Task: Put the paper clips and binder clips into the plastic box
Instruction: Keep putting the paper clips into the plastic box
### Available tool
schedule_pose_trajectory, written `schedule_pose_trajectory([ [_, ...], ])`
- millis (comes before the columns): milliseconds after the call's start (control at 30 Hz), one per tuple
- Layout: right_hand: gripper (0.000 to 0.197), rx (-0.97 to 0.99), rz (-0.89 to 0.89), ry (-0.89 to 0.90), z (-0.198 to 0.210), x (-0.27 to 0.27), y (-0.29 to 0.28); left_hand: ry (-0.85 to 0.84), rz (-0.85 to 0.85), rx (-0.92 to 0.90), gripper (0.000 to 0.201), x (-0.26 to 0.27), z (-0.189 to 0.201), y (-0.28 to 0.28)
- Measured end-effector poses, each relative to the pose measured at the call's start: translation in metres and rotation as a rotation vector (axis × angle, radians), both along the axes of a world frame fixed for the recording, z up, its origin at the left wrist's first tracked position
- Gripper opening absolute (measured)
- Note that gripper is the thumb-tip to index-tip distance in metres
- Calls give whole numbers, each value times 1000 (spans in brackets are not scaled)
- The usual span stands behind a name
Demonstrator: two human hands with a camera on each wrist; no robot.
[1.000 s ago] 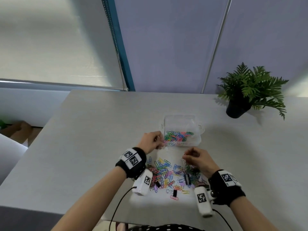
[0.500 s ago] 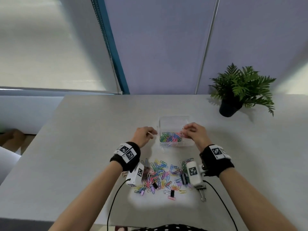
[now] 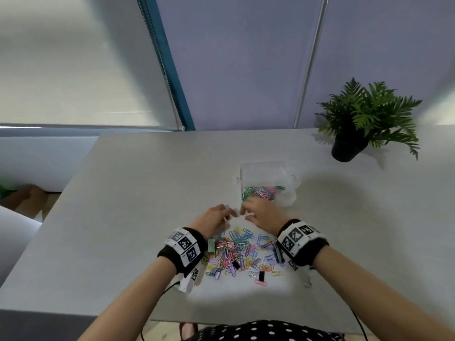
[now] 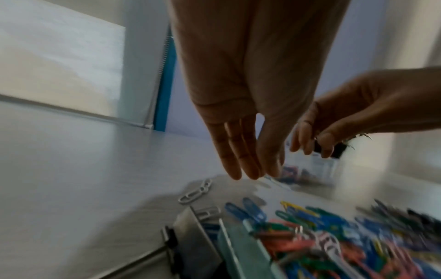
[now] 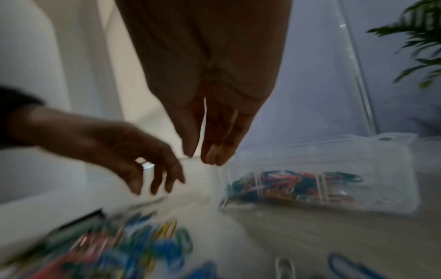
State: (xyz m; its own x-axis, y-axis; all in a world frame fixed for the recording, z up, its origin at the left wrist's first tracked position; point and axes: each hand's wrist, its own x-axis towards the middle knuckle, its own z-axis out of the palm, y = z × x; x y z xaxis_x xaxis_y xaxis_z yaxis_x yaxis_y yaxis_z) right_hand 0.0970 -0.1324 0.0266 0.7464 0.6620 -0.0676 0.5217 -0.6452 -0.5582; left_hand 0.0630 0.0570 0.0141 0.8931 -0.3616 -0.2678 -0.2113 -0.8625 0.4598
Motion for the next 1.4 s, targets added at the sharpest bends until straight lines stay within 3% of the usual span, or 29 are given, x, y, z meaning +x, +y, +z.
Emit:
schedule_pose_trajectory([
  [100, 30, -240, 96, 1, -18, -18, 4, 8, -83, 180, 37, -1, -5, -18],
  [200, 40, -288, 43, 12, -29, -25, 6, -15, -109, 250, 34, 0, -12, -29],
  [267, 35, -280, -14, 20, -32, -28, 7, -2, -78, 226, 14, 2, -13, -31],
  [400, 15, -269, -51, 4, -34, -34, 7, 31, -89, 192, 13, 3, -13, -31],
  [567, 9, -218, -86, 51, -38, -31, -4, 62, 19, 118, 10, 4, -14, -19],
  [667, 10, -93, -189, 162, -38, -28, -12, 78, 109, 27, 10, 8, -12, -12],
  [900, 16, 485, -485, 577, -19, -29, -35, 129, 246, -274, 21, 6, -3, -8],
  [1100, 14, 722, -653, 695, -10, -16, -58, 118, 317, -534, 12, 43, 26, -35],
  [1300, 14, 772, -679, 633, 3, 6, -69, 28, 370, -395, 8, 82, 24, -61],
  [1400, 16, 767, -713, 575, 9, 22, -74, 63, 351, -301, 22, 80, 15, -63],
])
